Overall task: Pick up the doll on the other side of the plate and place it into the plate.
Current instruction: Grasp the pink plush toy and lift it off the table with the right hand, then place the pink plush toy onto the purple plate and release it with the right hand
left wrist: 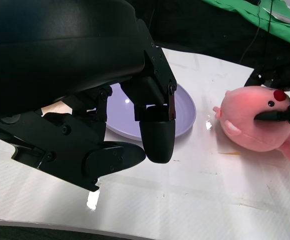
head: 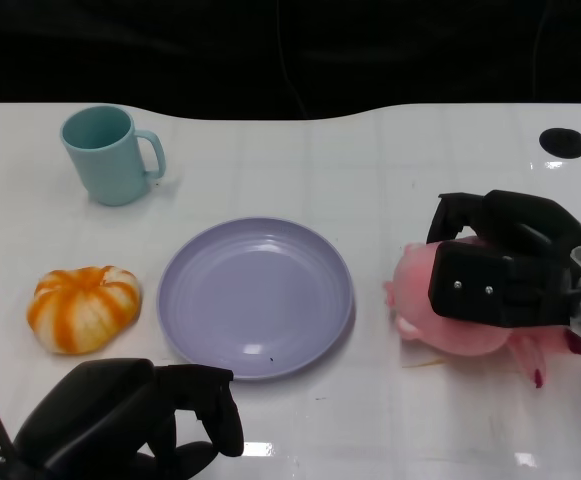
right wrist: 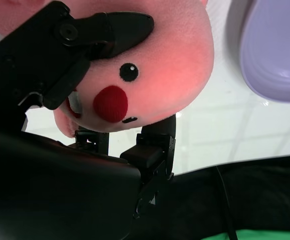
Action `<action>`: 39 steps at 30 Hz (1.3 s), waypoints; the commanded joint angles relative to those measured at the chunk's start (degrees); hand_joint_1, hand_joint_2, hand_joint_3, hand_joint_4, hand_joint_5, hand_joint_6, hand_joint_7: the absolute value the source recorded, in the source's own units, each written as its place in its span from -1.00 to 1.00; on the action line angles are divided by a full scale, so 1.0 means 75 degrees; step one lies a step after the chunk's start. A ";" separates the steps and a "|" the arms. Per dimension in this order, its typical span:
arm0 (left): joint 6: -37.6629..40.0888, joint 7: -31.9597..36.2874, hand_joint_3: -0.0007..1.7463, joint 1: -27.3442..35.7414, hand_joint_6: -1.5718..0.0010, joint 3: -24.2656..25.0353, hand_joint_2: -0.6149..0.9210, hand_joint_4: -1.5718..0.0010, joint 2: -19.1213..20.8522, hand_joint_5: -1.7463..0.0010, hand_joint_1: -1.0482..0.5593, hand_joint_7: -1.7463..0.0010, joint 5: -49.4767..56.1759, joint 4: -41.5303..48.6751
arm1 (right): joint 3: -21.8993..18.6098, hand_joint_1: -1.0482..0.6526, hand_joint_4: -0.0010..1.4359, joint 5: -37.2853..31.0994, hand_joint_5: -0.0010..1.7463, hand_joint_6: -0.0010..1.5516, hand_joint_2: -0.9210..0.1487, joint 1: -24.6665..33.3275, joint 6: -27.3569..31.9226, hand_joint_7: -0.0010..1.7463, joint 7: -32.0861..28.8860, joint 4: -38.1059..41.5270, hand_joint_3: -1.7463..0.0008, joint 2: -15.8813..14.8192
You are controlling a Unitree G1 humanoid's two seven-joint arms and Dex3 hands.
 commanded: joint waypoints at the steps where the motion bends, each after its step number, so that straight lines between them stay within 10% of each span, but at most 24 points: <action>1: -0.0046 -0.0020 -0.23 0.0000 0.02 0.0041 0.74 0.09 0.0078 -0.65 0.05 -0.26 -0.0036 -0.0003 | -0.0245 0.01 0.31 0.0144 1.00 -0.08 -0.01 0.0197 -0.0597 0.99 -0.0595 -0.0178 -0.42 -0.0126; 15: 0.0032 -0.0033 -0.21 -0.0041 0.03 -0.0036 0.72 0.09 0.0044 -0.66 0.05 -0.26 0.0030 -0.0008 | -0.0679 0.06 0.29 0.0478 1.00 -0.07 0.10 0.0243 -0.2490 1.00 -0.1866 -0.0172 -0.60 0.0179; 39: 0.0130 0.0020 -0.18 -0.0077 0.00 -0.0356 0.70 0.06 -0.0238 -0.62 0.06 -0.25 0.0489 -0.0099 | 0.0178 -0.04 0.38 0.0017 1.00 -0.01 0.39 -0.1311 -0.2171 1.00 -0.1545 -0.0072 -0.71 0.2038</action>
